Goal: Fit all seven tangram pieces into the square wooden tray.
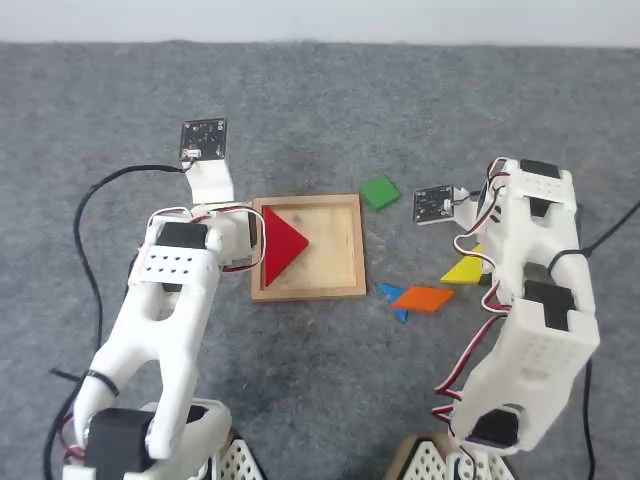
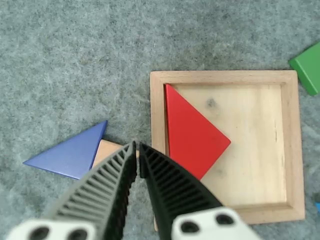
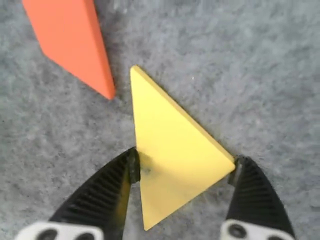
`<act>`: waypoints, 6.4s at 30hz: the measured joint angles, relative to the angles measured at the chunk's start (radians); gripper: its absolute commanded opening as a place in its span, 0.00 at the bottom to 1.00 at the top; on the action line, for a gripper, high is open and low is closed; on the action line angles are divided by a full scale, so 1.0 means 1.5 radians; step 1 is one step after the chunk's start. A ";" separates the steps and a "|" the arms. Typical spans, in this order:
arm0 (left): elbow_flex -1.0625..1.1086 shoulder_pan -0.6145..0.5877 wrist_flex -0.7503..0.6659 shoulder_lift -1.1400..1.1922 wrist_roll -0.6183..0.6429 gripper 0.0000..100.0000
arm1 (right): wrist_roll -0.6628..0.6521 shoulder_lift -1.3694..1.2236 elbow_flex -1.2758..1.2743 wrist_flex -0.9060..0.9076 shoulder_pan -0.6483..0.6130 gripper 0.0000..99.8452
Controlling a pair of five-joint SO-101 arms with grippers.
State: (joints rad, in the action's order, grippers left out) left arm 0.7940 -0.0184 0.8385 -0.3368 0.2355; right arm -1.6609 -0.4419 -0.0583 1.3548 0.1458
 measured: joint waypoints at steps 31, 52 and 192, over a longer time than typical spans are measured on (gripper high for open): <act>0.000 0.000 0.000 0.000 0.000 0.02 | 0.174 0.193 -0.058 0.001 0.002 0.17; 0.000 0.000 0.000 0.000 0.000 0.02 | 1.589 0.206 -0.127 -0.053 -0.128 0.35; 0.000 0.000 0.000 0.000 0.000 0.02 | 1.264 -0.247 0.361 0.118 -0.157 0.38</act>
State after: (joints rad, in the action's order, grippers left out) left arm 0.7940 -0.0184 0.8385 -0.3368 0.2355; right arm 0.2355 -0.8117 0.4833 1.5313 -0.0890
